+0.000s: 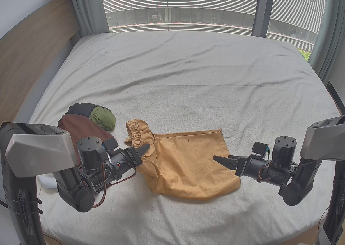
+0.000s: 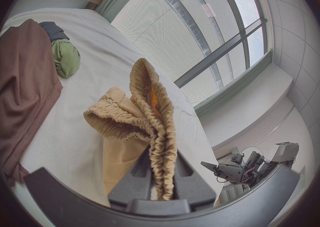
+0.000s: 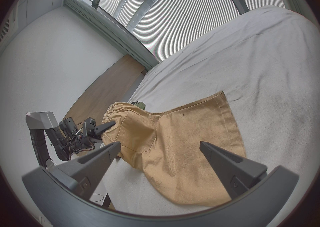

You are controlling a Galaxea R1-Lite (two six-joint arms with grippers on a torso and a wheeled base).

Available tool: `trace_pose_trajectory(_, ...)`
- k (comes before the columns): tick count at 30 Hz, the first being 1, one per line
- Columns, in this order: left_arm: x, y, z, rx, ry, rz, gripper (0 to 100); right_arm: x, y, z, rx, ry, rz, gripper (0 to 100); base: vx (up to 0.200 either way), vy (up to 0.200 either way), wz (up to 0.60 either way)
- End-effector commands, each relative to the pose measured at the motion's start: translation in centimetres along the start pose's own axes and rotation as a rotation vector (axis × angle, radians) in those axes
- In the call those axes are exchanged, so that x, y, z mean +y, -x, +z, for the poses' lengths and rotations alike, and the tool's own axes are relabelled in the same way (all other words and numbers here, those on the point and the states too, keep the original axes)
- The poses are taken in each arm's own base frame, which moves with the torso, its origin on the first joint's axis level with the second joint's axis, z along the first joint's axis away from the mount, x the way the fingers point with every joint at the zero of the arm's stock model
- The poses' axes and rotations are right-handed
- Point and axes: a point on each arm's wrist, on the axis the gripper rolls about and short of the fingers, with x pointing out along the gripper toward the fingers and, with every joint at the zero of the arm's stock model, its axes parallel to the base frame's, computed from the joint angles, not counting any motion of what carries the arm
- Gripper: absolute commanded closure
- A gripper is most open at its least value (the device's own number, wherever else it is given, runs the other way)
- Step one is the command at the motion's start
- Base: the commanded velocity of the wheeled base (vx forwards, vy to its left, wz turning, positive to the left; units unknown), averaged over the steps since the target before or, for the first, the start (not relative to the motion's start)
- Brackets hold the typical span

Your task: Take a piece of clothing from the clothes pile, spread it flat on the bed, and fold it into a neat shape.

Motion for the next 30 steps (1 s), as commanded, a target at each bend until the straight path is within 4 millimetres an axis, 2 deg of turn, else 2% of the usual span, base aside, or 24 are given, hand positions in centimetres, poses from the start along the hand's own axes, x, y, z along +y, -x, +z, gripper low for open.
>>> trace_pose_trajectory(1,-0.2,-0.5,-0.5,0.012,-0.001,-0.012,100,-0.3,0.2,0.3,-0.012,-0.001,-0.007,0,0.000,0.000,0.00)
trace_pose_trajectory(12,-2.4,-2.2,-2.0,0.037,-0.016,-0.095,100,-1.2,0.7,1.4,-0.053,-0.002,-0.033,0,0.000,0.000,0.00)
trace_pose_trajectory(18,-3.1,-3.5,-3.7,0.074,0.019,-0.128,100,-1.5,1.4,3.1,-0.108,0.009,-0.046,0,0.000,0.000,0.00)
trace_pose_trajectory(20,-3.2,-3.5,-3.8,0.077,0.018,-0.130,100,-1.5,1.4,3.1,-0.108,0.008,-0.048,0,0.000,0.000,0.00)
trace_pose_trajectory(22,-3.7,-4.4,-4.4,0.080,0.017,-0.157,100,-2.0,1.7,3.6,-0.126,0.007,-0.062,0,0.000,0.000,0.00)
trace_pose_trajectory(30,-4.8,-5.6,-5.1,0.084,0.029,-0.204,100,-2.3,1.8,3.9,-0.140,0.012,-0.069,0,0.000,0.000,0.00)
